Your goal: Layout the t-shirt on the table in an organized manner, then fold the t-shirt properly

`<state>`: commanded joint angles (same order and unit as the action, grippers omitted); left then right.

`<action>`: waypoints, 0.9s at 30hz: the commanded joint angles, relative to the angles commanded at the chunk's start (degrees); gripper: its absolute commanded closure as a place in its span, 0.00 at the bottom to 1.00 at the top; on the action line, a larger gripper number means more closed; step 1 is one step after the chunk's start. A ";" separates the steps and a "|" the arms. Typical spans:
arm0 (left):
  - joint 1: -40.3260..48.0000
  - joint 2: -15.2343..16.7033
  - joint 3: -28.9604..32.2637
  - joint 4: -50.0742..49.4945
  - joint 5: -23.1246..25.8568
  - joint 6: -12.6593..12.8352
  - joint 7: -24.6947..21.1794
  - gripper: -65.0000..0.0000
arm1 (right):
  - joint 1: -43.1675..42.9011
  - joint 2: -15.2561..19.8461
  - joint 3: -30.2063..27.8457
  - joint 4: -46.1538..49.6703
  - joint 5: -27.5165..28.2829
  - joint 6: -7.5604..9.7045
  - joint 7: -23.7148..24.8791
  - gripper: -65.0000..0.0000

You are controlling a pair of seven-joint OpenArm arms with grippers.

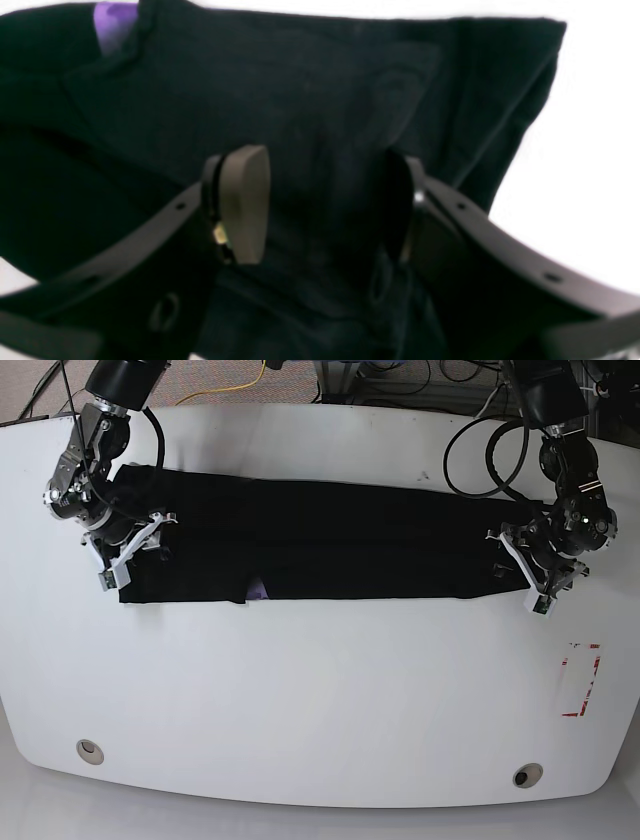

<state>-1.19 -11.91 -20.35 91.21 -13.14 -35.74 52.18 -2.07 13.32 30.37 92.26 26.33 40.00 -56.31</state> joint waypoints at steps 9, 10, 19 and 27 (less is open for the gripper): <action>0.00 0.00 0.00 0.00 0.00 0.00 0.00 0.43 | 0.70 -1.49 0.00 -0.26 -0.09 0.00 -0.09 0.48; 0.00 0.00 0.00 0.00 0.00 0.00 0.00 0.43 | 0.79 -1.49 0.00 -0.26 -0.09 0.00 -0.09 0.48; 0.09 -0.09 0.00 0.00 0.00 0.00 0.00 0.43 | 2.73 -1.93 -3.43 -0.35 -0.35 0.00 -0.09 0.49; 0.09 -0.18 0.00 0.00 0.00 -0.09 0.00 0.43 | 5.19 -2.73 -3.43 -2.37 -0.44 0.00 -0.09 0.60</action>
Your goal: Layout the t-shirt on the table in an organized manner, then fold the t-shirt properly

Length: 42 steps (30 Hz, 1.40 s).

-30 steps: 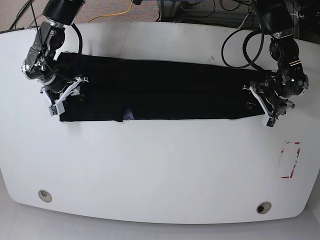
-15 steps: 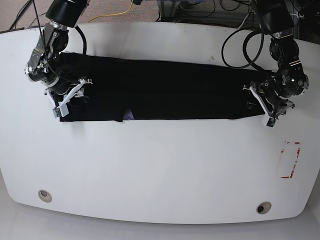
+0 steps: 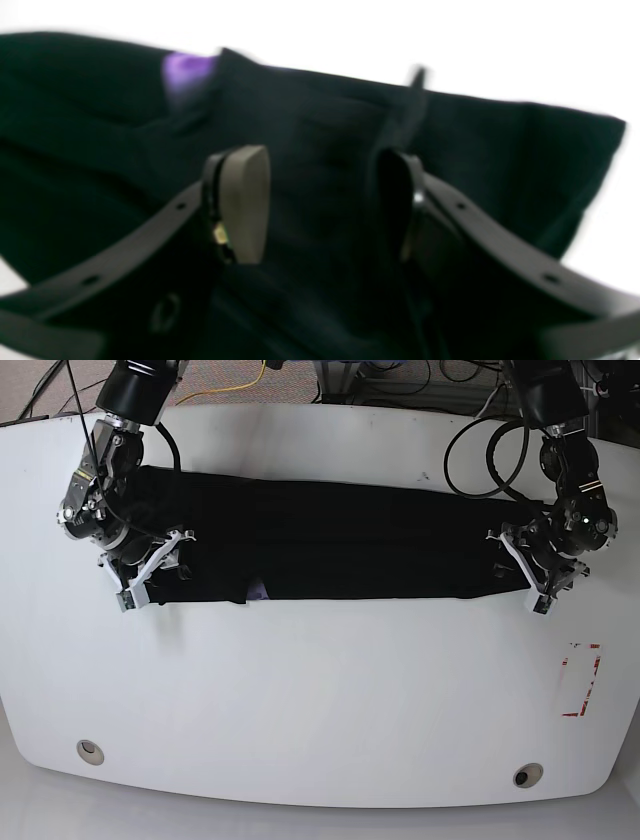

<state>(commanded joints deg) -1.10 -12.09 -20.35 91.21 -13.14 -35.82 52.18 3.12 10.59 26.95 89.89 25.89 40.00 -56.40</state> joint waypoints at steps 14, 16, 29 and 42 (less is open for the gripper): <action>1.14 -0.18 0.00 0.00 0.00 -0.18 0.00 0.43 | 1.85 0.09 0.00 -3.34 -0.09 0.00 0.09 0.91; 1.14 -0.18 0.00 0.00 0.00 -0.18 0.00 0.43 | 1.85 0.09 0.00 -3.34 -0.09 0.00 0.09 0.97; 0.88 -0.18 0.00 0.00 0.00 -0.18 0.00 0.43 | 0.70 0.88 0.00 2.37 0.88 0.00 -3.60 0.99; 1.05 -0.18 0.09 0.00 0.09 -0.18 0.00 0.43 | -7.12 1.32 0.00 16.26 13.54 0.00 -11.25 0.99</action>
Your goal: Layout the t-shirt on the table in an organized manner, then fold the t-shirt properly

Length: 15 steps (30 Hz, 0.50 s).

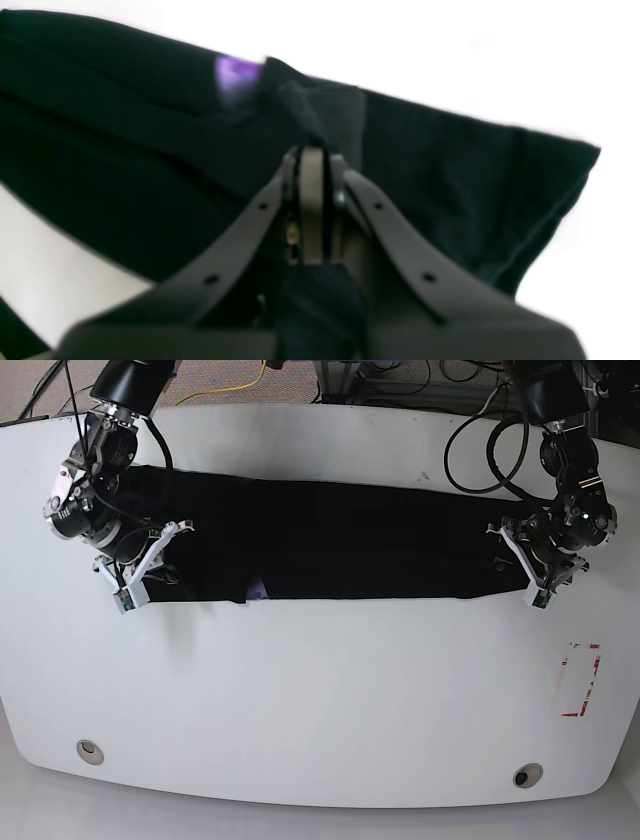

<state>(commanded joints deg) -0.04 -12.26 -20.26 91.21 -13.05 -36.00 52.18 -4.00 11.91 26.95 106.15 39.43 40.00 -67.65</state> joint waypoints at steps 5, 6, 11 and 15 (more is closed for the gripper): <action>0.09 0.00 0.00 0.00 0.00 0.18 0.00 0.43 | -4.22 0.53 -0.09 0.79 5.45 0.00 0.00 0.99; 0.09 0.00 0.00 0.00 0.00 0.18 0.00 0.43 | -4.66 0.79 -0.09 0.79 6.07 0.00 0.00 0.99; 0.09 0.00 0.00 0.00 0.00 0.18 0.00 0.43 | -8.53 2.73 -0.09 0.88 11.52 0.00 0.00 0.99; 0.09 0.00 0.00 0.00 0.00 0.18 0.00 0.43 | -10.20 4.22 -0.09 0.88 13.10 0.00 0.00 0.99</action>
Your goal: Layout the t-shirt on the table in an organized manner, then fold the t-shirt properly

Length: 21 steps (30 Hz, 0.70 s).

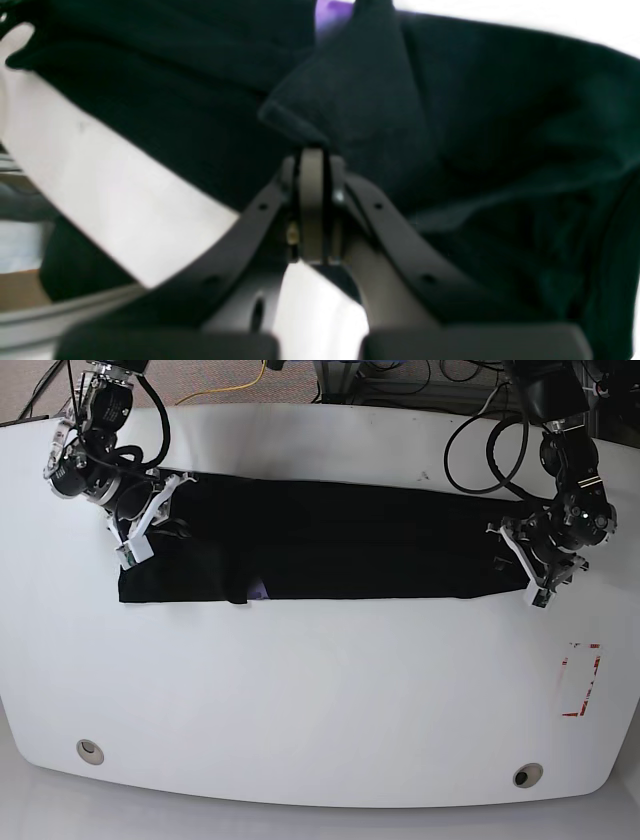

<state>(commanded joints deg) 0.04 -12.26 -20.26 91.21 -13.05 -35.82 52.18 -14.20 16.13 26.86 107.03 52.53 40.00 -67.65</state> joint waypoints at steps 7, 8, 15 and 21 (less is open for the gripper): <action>0.00 0.00 0.00 0.00 0.00 0.09 0.00 0.43 | -3.34 1.93 0.00 0.00 0.62 0.00 0.00 0.98; 0.00 0.00 0.00 0.00 0.00 0.09 0.00 0.43 | -3.69 2.11 0.00 -0.09 0.53 0.00 0.00 0.98; 0.00 0.00 0.00 0.00 0.00 0.09 0.00 0.43 | -5.71 3.43 0.00 -0.18 0.62 0.00 0.00 0.98; 0.00 0.00 0.00 0.00 0.00 0.09 0.00 0.43 | -7.21 4.84 0.00 -0.18 0.88 0.00 0.00 0.98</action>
<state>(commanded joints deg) 0.04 -12.26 -20.26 91.21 -13.05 -35.74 52.18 -21.41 20.97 26.86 106.86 53.41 40.00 -67.65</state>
